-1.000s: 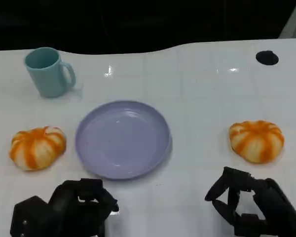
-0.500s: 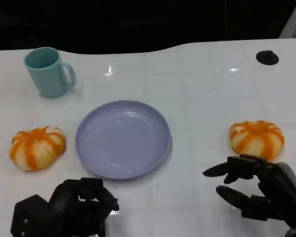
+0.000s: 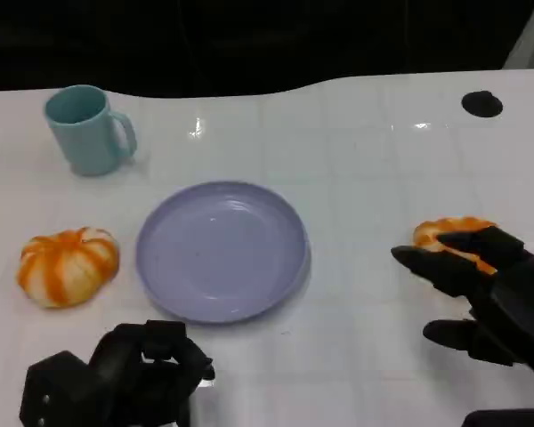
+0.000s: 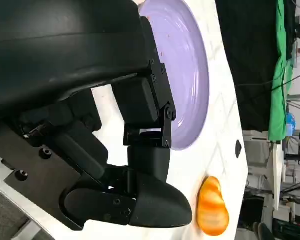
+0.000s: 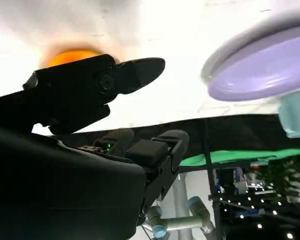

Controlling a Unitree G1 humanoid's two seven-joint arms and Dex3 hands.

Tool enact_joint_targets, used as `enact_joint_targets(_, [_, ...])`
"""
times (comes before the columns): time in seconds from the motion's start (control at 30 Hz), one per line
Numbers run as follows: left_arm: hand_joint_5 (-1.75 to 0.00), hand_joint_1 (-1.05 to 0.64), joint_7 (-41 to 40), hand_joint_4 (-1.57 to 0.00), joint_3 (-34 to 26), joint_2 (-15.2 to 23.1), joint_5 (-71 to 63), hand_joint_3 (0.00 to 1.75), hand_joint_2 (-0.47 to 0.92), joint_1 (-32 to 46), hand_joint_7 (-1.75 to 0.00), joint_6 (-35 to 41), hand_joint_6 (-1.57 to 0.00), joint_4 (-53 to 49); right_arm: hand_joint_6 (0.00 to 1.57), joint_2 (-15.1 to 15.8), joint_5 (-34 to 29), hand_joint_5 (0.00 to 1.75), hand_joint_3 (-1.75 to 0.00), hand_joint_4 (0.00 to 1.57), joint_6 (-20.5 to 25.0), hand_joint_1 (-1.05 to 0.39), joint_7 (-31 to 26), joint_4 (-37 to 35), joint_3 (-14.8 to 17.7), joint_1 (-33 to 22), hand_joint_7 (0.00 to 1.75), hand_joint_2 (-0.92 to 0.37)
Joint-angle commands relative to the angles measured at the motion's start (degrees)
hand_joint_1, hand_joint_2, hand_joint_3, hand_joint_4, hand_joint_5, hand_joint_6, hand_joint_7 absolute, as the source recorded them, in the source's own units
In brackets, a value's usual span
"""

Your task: Grasp the bread from the table and place it into the plate.

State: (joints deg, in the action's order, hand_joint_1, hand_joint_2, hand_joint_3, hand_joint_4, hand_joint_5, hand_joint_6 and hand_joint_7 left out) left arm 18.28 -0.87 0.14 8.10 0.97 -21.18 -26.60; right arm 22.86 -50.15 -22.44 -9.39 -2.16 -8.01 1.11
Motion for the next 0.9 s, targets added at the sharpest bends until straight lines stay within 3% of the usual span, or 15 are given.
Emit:
enact_joint_targets(0.03, [-1.21,-1.05,-0.27,-1.57,-0.64,0.70,-0.02,0.62,0.57,-0.33,-0.83,-0.21,-1.40,-0.46,0.33,2.04,-1.50,0.35,0.00,0.00,3.30,-0.34,0.39,1.77,-0.40,1.06,0.00,-0.85])
enact_joint_targets(0.37, [-1.21,-1.05,-0.54,-1.57,-0.58,0.42,-0.13,0.62,0.57,-0.46,-0.84,-0.25,-1.40,-0.63,0.32,2.82,-5.48,0.36,0.00,0.00,11.21,-0.34,0.80,1.66,-1.55,4.63,0.00,-0.85])
enact_joint_targets(0.53, [-1.21,-1.05,-0.50,-1.57,-0.56,0.31,-0.07,0.61,0.57,-0.29,-0.84,-0.59,-1.40,-0.51,0.35,3.42,-6.66,0.41,0.00,0.02,14.77,-0.36,2.74,0.24,-3.09,6.97,0.01,-0.80])
enact_joint_targets(0.9, [-1.21,-1.05,-0.63,-1.57,-0.47,0.21,-0.32,0.62,0.57,-0.06,-0.84,-0.87,-1.40,-0.14,0.36,2.99,-6.86,0.42,0.00,0.06,18.49,-0.33,4.02,-6.79,-8.03,11.91,0.00,-0.73])
